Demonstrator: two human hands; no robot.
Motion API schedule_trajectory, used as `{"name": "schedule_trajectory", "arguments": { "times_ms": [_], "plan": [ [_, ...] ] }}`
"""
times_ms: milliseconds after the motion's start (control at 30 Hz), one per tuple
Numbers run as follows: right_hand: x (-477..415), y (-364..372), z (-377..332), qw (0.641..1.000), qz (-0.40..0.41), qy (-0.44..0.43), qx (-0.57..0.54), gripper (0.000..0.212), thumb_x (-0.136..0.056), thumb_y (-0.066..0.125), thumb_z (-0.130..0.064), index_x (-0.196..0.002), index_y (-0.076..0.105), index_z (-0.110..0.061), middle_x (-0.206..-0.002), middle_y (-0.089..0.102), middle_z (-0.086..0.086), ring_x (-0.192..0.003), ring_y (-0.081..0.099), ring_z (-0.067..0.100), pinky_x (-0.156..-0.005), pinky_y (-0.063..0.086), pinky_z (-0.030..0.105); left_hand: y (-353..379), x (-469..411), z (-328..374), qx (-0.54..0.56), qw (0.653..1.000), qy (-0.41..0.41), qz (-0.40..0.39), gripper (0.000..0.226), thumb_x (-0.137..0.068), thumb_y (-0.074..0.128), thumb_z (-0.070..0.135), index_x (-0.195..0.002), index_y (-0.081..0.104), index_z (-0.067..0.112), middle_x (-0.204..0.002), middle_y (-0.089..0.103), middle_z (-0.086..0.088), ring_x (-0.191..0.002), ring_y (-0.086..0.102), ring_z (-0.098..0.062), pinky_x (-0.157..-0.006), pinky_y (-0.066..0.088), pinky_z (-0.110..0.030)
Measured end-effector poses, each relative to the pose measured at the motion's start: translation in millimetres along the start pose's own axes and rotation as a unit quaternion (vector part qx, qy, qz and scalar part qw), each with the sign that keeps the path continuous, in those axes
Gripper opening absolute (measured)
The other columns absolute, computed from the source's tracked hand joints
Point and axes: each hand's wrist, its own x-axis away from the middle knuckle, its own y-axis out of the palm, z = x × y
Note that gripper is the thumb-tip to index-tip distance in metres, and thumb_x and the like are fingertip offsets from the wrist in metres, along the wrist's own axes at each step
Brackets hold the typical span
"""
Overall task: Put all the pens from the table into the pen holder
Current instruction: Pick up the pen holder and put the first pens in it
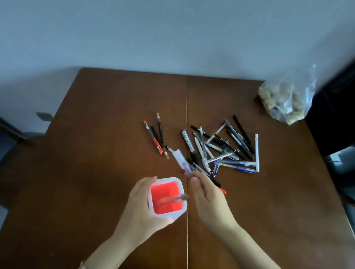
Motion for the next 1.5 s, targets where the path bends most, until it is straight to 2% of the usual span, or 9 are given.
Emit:
{"name": "schedule_trajectory", "arguments": {
  "times_ms": [200, 333, 533, 733, 933, 1067, 1233, 1333, 1500],
  "plan": [
    [10.0, -20.9, 18.6, 0.969, 0.1, 0.011, -0.227, 0.026, -0.097, 0.036, 0.0, -0.088, 0.053, -0.018, -0.087, 0.068, -0.002, -0.081, 0.067, 0.008, -0.074, 0.053, 0.014, 14.1, -1.2, 17.6, 0.004, 0.999, 0.006, -0.045, 0.096, -0.054, 0.084, 0.045, -0.132, 0.029, 0.03, -0.133, 0.035, 0.01, -0.119, 0.041, -0.011, -0.092, 0.046, -0.019],
    [12.5, -4.1, 25.4, 0.999, 0.026, 0.033, -0.034, 0.027, -0.085, 0.056, -0.002, -0.074, 0.057, -0.026, -0.079, 0.058, -0.002, -0.058, 0.052, 0.013, -0.055, 0.039, 0.014, 22.4, -1.3, 29.2, 0.066, 0.996, 0.016, -0.05, 0.095, -0.048, 0.083, 0.051, -0.126, 0.032, 0.032, -0.126, 0.036, 0.013, -0.117, 0.041, -0.008, -0.086, 0.039, -0.001],
    [-15.7, -18.4, 51.2, 0.997, 0.055, -0.027, -0.05, 0.034, -0.077, 0.065, -0.014, -0.106, 0.057, -0.031, -0.103, 0.05, -0.013, -0.092, 0.051, -0.005, -0.076, 0.041, 0.003, 9.9, -6.3, 28.6, 0.077, 0.997, -0.022, 0.016, 0.096, -0.047, 0.073, 0.063, -0.129, 0.038, 0.026, -0.119, 0.039, 0.021, -0.109, 0.048, -0.004, -0.077, 0.044, 0.0],
    [-68.3, -10.9, 117.0, 0.927, 0.006, 0.057, 0.372, 0.042, -0.093, 0.051, -0.023, -0.133, 0.041, -0.012, -0.132, 0.048, 0.007, -0.121, 0.044, 0.025, -0.1, 0.039, 0.035, 1.0, -3.7, 12.4, 0.041, 0.996, -0.043, 0.068, 0.094, -0.048, 0.066, 0.075, -0.125, 0.044, 0.026, -0.12, 0.051, 0.013, -0.104, 0.054, -0.012, -0.08, 0.051, -0.013],
    [-66.2, 2.9, 135.2, 0.878, -0.02, 0.067, 0.473, 0.044, -0.094, 0.04, -0.007, -0.137, 0.03, -0.004, -0.127, 0.047, 0.013, -0.117, 0.048, 0.028, -0.092, 0.048, 0.036, -2.8, 1.4, 4.2, 0.039, 0.995, -0.077, 0.057, 0.092, -0.049, 0.074, 0.064, -0.127, 0.04, 0.028, -0.121, 0.044, 0.017, -0.104, 0.052, -0.008, -0.081, 0.048, -0.012],
    [-39.6, -15.4, 119.3, 0.943, -0.01, 0.158, 0.293, 0.037, -0.093, 0.039, -0.007, -0.13, 0.035, -0.006, -0.122, 0.048, 0.014, -0.091, 0.05, 0.024, -0.073, 0.043, 0.035, 0.3, 3.4, -1.0, 0.036, 0.996, -0.052, 0.061, 0.09, -0.05, 0.073, 0.065, -0.125, 0.043, 0.026, -0.121, 0.047, 0.016, -0.104, 0.053, -0.007, -0.079, 0.047, -0.007],
    [-3.6, -55.5, 53.2, 0.983, -0.089, 0.013, 0.158, 0.016, -0.093, 0.043, -0.009, -0.102, 0.048, -0.023, -0.075, 0.052, -0.003, -0.054, 0.048, 0.001, -0.049, 0.036, 0.013, 11.2, 1.1, 3.7, 0.046, 0.997, -0.051, 0.033, 0.09, -0.049, 0.076, 0.064, -0.125, 0.041, 0.032, -0.122, 0.043, 0.019, -0.106, 0.05, -0.008, -0.079, 0.05, -0.013],
    [5.8, -55.5, 13.6, 0.939, -0.198, -0.057, 0.274, 0.026, -0.098, 0.039, -0.022, -0.122, 0.046, -0.029, -0.095, 0.056, -0.004, -0.083, 0.055, 0.005, -0.075, 0.047, 0.025, 19.1, 0.8, 9.8, 0.027, 0.999, -0.013, 0.019, 0.086, -0.05, 0.077, 0.064, -0.122, 0.043, 0.033, -0.122, 0.047, 0.017, -0.107, 0.051, -0.01, -0.081, 0.053, -0.015],
    [-8.7, -21.5, -1.7, 0.753, -0.293, -0.098, 0.581, 0.043, -0.096, 0.041, -0.008, -0.137, 0.035, -0.021, -0.114, 0.048, 0.004, -0.111, 0.05, 0.029, -0.082, 0.05, 0.042, 25.9, 1.1, 8.6, 0.008, 0.999, 0.04, -0.032, 0.089, -0.054, 0.075, 0.064, -0.128, 0.042, 0.027, -0.128, 0.047, 0.012, -0.117, 0.046, -0.008, -0.092, 0.046, -0.013]
  ]
}}
